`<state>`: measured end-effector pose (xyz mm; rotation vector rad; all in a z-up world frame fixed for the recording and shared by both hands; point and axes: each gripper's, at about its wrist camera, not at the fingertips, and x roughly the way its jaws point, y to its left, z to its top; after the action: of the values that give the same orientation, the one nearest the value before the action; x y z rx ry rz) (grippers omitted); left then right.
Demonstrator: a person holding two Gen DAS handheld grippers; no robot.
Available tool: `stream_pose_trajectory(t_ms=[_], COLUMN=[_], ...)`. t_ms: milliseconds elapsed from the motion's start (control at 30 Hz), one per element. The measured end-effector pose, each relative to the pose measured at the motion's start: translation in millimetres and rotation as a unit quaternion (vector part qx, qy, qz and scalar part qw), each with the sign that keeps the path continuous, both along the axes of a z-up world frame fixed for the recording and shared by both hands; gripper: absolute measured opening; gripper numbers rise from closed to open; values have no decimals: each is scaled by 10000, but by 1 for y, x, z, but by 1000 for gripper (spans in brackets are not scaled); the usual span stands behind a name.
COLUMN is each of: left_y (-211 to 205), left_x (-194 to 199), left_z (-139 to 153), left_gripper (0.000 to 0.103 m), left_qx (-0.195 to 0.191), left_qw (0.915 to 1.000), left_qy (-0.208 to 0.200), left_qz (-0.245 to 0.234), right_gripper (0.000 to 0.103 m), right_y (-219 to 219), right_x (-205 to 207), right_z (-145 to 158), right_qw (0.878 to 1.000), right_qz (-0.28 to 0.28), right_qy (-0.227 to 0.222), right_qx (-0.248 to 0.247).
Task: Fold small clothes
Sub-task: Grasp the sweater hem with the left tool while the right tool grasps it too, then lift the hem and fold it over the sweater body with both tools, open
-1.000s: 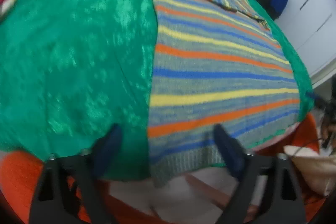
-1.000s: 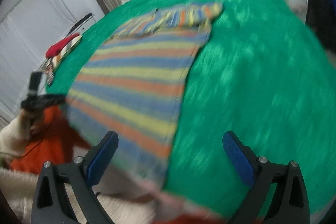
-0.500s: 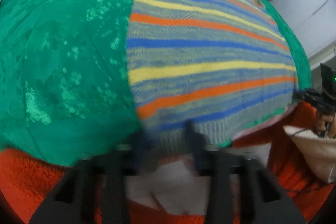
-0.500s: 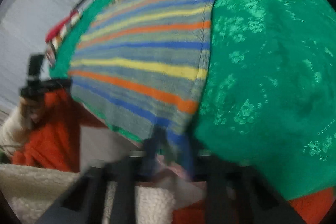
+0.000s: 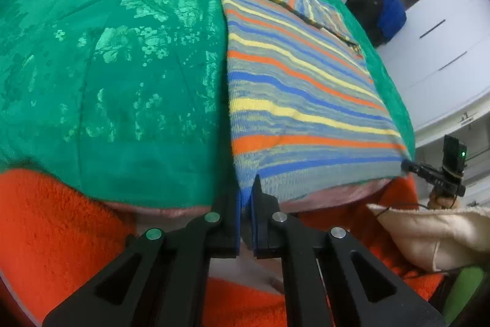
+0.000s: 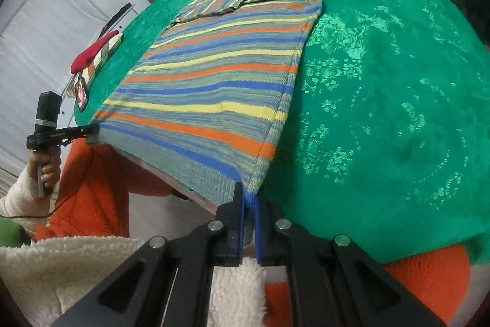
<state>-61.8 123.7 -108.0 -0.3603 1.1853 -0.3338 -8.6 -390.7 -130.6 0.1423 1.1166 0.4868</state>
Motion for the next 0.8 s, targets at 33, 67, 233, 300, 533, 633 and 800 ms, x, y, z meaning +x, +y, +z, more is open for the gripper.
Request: stream_pose_trajectory(t_ms=[33,67,233,300,533,633,800], left_y=[3,2,0,5,18,31,46], left_x=[-5,-7,-14,-18,-16,7,80], left_z=[-1,0,2,4,12,27,47], left_gripper=[3,2,2,2,2,3,3], left_qx=[-11,-9,-33,-41,-266,-713,-1305], left_qw=[10000,10000,10000,9999,9996,9972,9885], left_qy=[-8,-24,-40,-12,98,-62,-482], left_qz=[-13,-26,-76,-97,-33,226,588], right_gripper=[5,5,5,5,5,5,5], right_y=[1,1,-6,-8,-19,-29,-45], right_x=[0,-1,-9,-12,-17,-3,48], right_z=[1,1,3,4,7,14,49], right_qw=[10000,10000,10000,10000,9996,9986,9927], right_qz=[3,2,-56,-86,-188,-306,-574], right_qy=[-6,-15,2,19,145,140,-299], right_qx=[-13,-36,-10,16,175,411,1020])
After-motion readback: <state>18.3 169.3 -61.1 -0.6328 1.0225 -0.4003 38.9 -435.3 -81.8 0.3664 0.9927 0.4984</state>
